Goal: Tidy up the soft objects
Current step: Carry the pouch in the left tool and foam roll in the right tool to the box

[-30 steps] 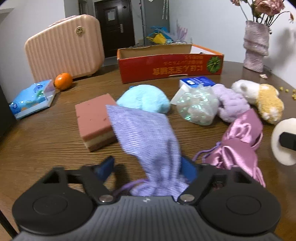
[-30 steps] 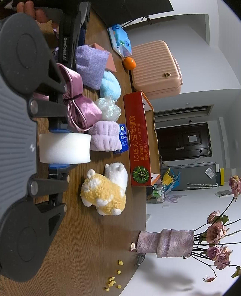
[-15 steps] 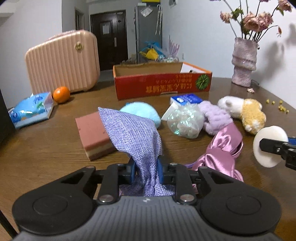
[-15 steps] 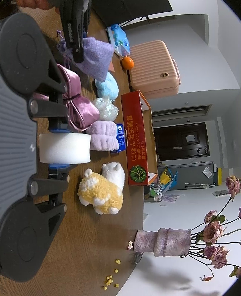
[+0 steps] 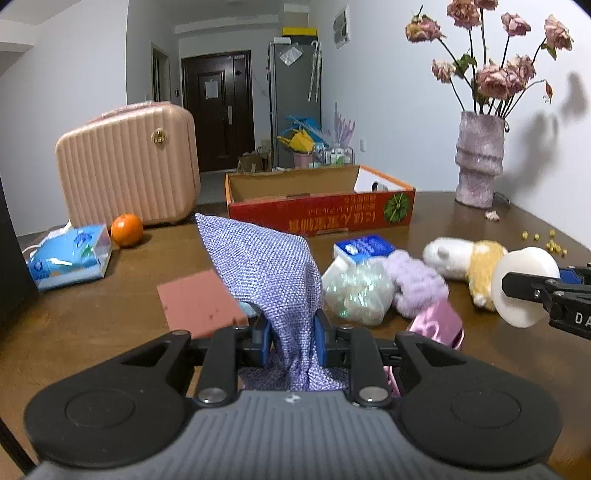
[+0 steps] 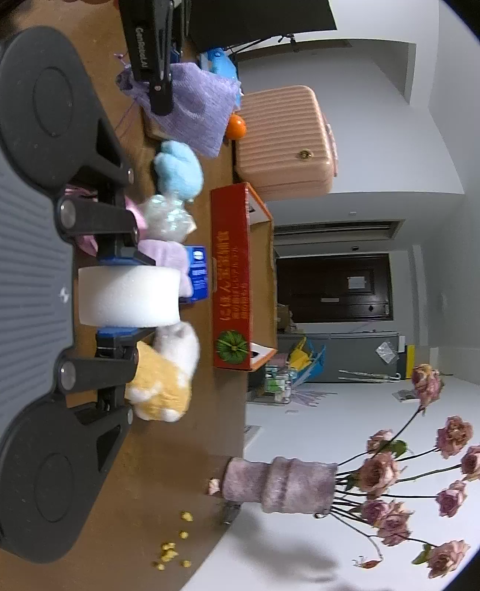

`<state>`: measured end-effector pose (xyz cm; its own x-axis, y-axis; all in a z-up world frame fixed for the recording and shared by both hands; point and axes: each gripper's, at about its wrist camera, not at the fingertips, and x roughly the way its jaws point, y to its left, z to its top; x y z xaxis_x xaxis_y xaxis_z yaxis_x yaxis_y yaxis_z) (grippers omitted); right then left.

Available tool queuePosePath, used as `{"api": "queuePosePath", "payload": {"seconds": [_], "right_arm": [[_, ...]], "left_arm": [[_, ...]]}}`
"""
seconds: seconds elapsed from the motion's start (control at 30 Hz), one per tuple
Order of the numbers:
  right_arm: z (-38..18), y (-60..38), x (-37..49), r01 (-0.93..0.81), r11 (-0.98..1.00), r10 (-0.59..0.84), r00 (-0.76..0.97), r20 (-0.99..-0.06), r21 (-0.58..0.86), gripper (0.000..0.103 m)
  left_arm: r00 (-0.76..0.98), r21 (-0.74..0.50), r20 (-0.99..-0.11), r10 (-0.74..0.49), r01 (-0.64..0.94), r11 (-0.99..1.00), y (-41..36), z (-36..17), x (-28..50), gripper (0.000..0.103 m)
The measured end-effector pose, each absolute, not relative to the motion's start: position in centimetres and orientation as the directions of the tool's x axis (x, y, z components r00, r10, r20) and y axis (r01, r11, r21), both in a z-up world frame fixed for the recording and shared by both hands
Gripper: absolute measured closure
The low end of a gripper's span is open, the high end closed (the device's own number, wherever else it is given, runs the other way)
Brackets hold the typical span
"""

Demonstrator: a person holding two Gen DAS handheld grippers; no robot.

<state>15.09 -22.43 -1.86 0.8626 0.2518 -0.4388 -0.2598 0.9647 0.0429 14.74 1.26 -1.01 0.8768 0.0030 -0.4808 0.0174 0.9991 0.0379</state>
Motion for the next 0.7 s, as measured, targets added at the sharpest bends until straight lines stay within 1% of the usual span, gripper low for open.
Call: {"api": "queuePosePath", "payload": {"seconds": [0.3, 0.7], "right_arm": [[0.4, -22.4, 17.1, -0.260, 0.965, 0.250, 0.890, -0.381, 0.026, 0.074], [1.9, -21.5, 20.5, -0.271, 0.962, 0.260, 0.903, -0.342, 0.015, 0.074]], "left_arm": [[0.904, 0.018, -0.428, 0.000, 0.008, 1.000, 1.0, 0.9, 15.9, 0.080], [0.926, -0.003, -0.378, 0.012, -0.014, 1.000, 0.3, 3.2, 18.7, 0.080]]}}
